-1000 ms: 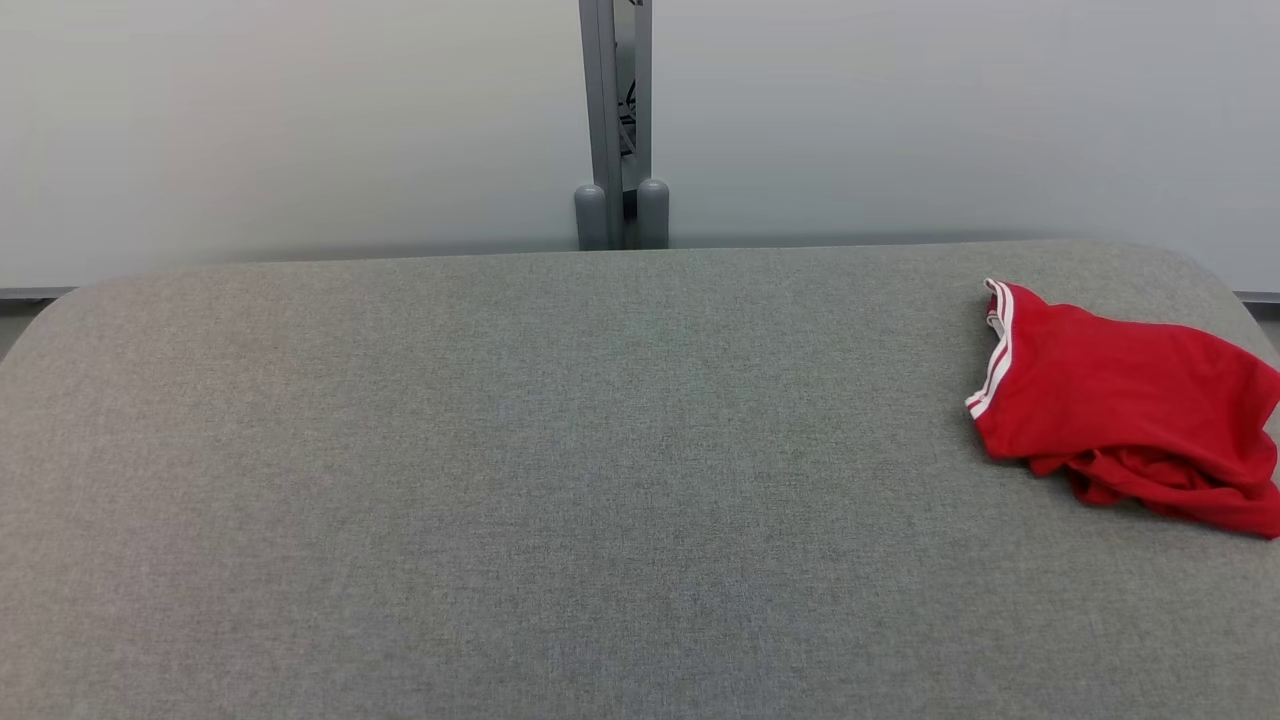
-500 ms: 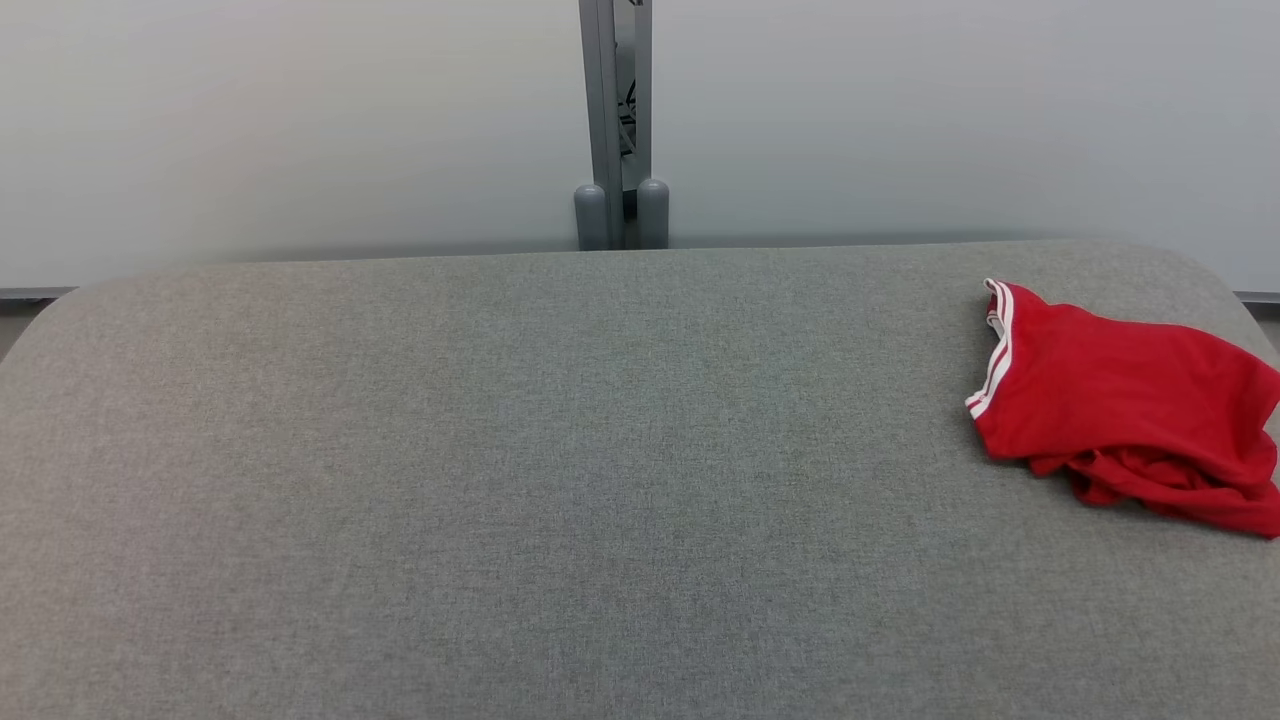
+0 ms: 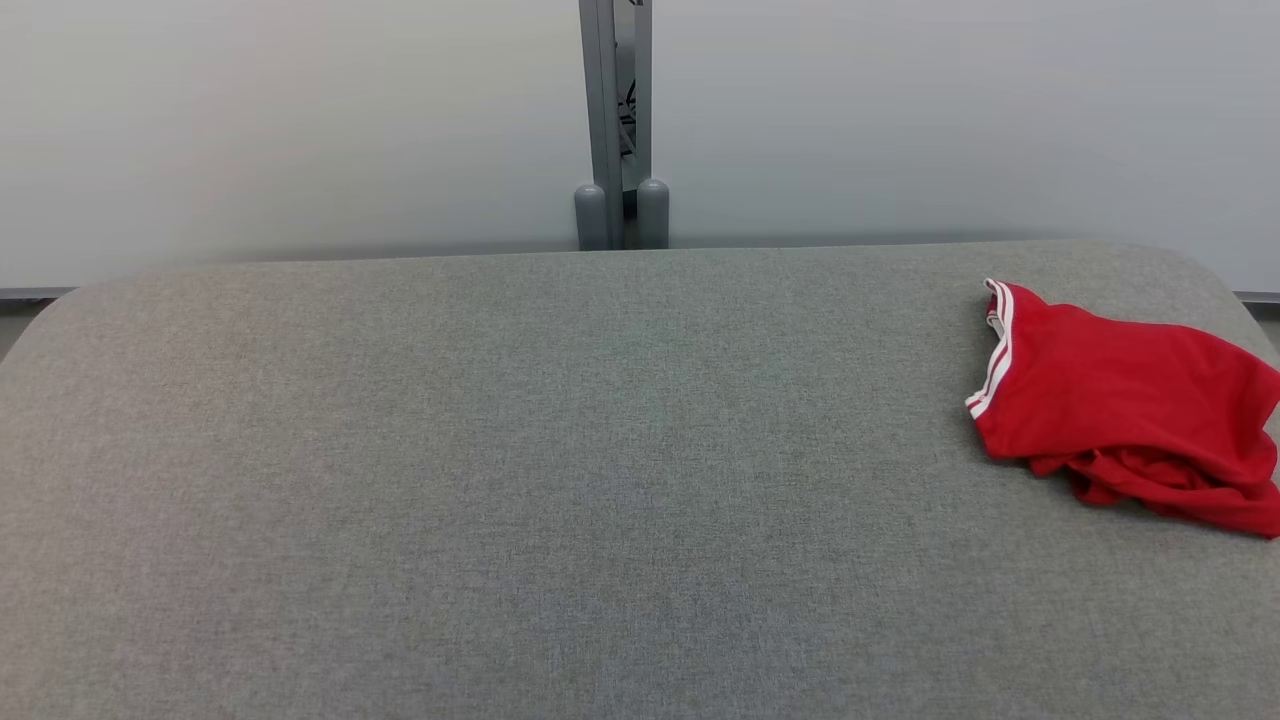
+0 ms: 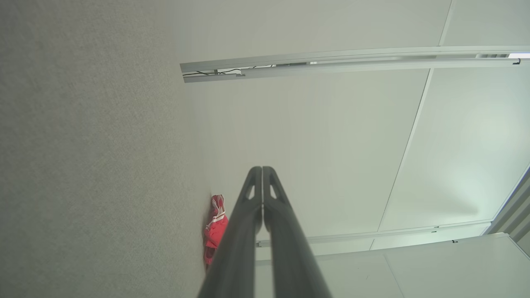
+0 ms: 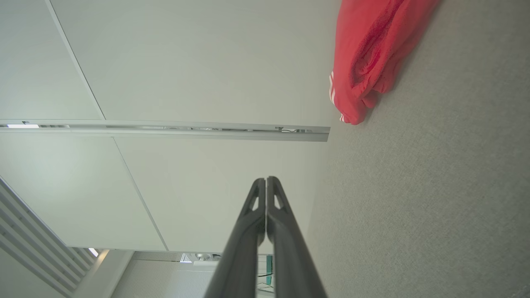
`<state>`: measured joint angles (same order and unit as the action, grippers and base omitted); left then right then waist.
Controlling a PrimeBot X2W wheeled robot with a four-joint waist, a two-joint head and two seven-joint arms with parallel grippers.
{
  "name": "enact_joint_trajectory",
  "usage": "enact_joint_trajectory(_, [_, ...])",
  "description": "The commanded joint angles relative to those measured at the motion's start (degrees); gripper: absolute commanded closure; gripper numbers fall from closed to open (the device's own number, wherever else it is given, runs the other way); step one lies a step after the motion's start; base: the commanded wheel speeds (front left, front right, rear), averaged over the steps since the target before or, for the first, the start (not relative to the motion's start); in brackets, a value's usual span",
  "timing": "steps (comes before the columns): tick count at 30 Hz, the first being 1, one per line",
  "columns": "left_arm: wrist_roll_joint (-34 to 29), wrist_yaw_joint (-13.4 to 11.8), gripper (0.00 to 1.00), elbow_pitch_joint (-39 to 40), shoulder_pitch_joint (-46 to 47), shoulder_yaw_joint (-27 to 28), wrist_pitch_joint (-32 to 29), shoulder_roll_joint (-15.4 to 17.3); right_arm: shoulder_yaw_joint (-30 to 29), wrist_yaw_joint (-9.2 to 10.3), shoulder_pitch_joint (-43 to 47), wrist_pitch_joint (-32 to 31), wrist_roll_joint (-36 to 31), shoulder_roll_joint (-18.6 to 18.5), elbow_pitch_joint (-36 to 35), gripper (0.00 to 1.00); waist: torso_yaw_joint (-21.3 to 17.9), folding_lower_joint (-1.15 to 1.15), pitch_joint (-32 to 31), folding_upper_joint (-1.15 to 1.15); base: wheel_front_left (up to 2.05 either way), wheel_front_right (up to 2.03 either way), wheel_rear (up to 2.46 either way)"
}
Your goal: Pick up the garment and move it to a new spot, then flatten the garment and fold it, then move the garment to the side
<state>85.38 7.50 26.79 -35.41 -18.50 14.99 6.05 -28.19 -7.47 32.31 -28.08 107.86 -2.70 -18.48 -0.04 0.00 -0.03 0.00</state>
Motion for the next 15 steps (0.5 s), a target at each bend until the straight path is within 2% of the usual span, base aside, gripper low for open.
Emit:
enact_joint_trajectory(1, [0.1,0.3,1.0,0.2,-0.4,0.2,0.0,-0.1,-0.1,-0.04,0.4,-0.1,0.2,-0.4,-0.3,1.0,0.0,0.0,0.0,0.0,0.0,0.0,0.0])
enact_joint_trajectory(15, [0.1,0.3,1.0,0.2,-0.4,0.2,0.0,-0.1,-0.1,-0.04,0.4,-0.1,0.2,-0.4,-0.3,1.0,0.0,0.0,0.0,0.0,0.0,0.0,0.0])
